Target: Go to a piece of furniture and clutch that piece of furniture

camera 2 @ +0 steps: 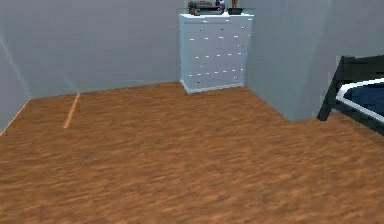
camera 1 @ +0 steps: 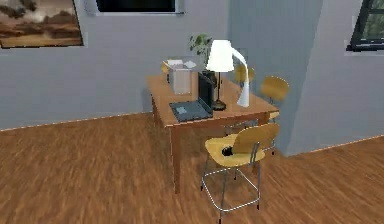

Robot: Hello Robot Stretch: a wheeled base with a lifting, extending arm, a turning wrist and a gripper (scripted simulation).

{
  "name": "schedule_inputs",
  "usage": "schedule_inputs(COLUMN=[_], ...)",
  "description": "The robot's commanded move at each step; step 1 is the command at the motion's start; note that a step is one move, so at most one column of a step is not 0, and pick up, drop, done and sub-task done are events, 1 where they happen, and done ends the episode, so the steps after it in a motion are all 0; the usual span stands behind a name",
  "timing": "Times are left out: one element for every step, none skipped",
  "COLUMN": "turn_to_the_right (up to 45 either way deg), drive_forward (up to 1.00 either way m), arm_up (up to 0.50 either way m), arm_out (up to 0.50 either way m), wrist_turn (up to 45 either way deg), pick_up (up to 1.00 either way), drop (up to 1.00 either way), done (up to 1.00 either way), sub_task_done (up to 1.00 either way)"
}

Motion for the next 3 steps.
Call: schedule_inputs(turn_to_the_right=[0.0, -45.0, -21.0], drive_forward=[0.6, 0.0, 0.0], arm_up=[0.0, 0.0, 0.0], arm_out=[0.0, 0.0, 0.0], wrist_turn=[0.0, 0.0, 0.0], pick_up=[0.0, 0.0, 0.0], drop=[0.0, 0.0, 0.0], done=[0.0, 0.0, 0.0], sub_task_done=[0.0, 0.0, 0.0])
